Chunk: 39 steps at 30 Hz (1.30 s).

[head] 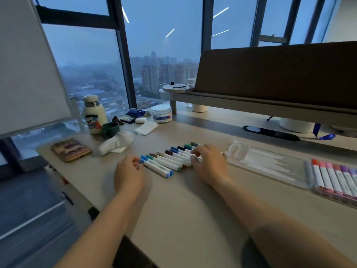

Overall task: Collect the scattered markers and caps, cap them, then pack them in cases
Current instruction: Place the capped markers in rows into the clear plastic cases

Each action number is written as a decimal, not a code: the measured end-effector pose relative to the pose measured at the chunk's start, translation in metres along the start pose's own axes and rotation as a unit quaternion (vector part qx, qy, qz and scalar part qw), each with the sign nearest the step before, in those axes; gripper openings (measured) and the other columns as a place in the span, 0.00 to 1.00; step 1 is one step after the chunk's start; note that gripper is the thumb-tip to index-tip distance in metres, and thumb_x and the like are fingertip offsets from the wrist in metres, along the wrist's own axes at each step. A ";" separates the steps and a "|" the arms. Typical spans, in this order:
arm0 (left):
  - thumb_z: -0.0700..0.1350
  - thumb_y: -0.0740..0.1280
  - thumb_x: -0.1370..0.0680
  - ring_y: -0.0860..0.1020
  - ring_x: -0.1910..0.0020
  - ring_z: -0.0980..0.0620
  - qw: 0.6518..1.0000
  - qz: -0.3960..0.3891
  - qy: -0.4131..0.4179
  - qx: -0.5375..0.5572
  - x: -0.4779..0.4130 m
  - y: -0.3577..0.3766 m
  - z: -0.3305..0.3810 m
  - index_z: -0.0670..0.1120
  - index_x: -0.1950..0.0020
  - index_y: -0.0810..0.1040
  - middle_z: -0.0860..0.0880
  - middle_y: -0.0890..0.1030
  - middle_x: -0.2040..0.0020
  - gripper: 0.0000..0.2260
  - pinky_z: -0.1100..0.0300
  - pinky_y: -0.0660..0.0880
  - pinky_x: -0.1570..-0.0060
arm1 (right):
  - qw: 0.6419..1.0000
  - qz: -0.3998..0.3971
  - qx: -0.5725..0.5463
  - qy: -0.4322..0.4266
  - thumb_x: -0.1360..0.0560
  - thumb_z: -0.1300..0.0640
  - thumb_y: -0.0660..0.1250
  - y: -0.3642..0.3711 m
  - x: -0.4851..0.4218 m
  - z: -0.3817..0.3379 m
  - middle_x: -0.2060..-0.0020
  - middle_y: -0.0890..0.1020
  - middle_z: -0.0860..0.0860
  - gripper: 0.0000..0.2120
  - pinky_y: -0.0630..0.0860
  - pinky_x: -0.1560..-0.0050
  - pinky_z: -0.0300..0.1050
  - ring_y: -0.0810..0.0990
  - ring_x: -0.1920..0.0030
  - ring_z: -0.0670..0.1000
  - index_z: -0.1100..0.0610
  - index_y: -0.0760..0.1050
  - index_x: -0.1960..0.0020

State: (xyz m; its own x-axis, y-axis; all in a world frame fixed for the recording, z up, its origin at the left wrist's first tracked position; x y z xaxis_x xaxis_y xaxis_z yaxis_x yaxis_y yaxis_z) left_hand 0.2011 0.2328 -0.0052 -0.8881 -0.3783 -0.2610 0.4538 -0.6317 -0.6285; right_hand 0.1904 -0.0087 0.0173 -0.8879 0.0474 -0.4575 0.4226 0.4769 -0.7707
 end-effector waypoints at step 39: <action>0.64 0.58 0.24 0.73 0.46 0.49 0.979 -0.119 0.023 -0.163 -0.057 0.084 0.059 0.51 0.40 0.72 0.48 0.75 0.42 0.21 0.54 0.69 0.46 | 0.983 -0.058 0.139 0.107 0.23 0.46 0.63 -0.007 -0.047 0.038 0.52 0.80 0.48 0.08 0.64 0.42 0.50 0.75 0.47 0.53 0.49 0.76 0.49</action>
State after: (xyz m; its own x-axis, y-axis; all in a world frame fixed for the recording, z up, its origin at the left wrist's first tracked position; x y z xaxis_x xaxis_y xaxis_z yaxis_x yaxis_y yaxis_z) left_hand 0.2943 0.1611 -0.0002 -0.9716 -0.2108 -0.1075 0.1933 -0.4448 -0.8745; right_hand 0.2363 -0.0472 0.0272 -0.9385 0.2043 -0.2785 0.3228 0.2323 -0.9175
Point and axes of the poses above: each hand's wrist, its own x-axis away from the middle knuckle, its own y-axis out of the palm, z = x × y, the point moved 6 cm from there along -x, towards the middle knuckle
